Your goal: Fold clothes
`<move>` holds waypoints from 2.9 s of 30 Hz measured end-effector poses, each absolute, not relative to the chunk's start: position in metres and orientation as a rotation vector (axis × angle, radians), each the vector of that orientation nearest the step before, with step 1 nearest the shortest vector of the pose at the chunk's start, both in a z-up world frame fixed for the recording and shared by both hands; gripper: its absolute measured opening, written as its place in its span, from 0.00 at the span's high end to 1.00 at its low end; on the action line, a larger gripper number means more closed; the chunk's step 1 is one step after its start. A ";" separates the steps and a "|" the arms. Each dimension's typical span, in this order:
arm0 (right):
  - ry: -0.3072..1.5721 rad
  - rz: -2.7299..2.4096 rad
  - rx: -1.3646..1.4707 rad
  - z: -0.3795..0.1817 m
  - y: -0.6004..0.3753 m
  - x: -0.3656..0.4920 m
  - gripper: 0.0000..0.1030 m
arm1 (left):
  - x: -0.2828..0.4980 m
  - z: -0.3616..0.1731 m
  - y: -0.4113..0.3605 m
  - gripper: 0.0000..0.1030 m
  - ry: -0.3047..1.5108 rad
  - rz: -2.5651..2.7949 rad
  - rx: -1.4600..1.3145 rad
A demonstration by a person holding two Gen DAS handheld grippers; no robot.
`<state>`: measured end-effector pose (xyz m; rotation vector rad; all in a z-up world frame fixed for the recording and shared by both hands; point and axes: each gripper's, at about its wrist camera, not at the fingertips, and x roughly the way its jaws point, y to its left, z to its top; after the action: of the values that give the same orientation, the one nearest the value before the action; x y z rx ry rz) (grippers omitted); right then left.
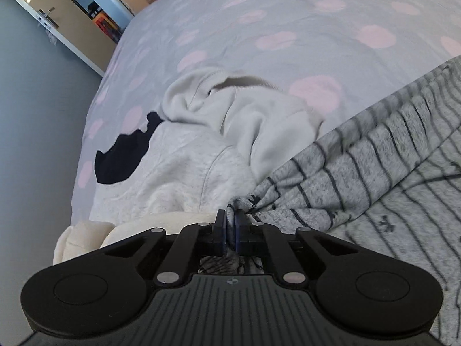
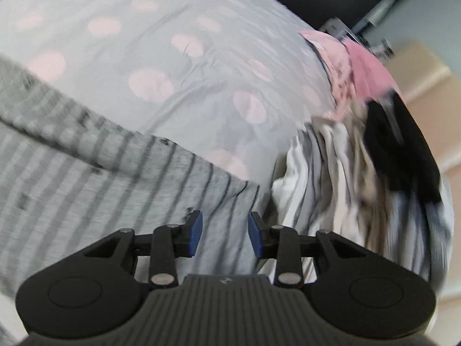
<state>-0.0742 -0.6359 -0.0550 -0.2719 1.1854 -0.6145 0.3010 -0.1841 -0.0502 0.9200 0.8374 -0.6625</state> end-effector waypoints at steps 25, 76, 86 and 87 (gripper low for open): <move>1.648 -0.019 -0.811 -0.152 -0.689 -0.002 0.75 | 0.339 -0.091 -0.197 0.96 0.903 -0.672 0.868; 1.298 -0.412 -0.471 0.036 -0.415 -0.386 0.98 | 0.148 0.019 0.051 1.00 0.789 -0.857 0.894; 1.467 -0.196 -0.451 -0.022 -0.391 -0.401 0.98 | 0.136 -0.007 0.041 1.00 0.791 -0.851 1.122; 1.486 -0.176 -0.445 -0.028 -0.390 -0.402 0.98 | 0.136 -0.009 0.041 1.00 0.792 -0.851 1.137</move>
<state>-0.4016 -0.3899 -0.0276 -0.4447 1.4864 -0.1761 0.1359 0.0411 -0.0094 1.1367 0.7923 -0.8511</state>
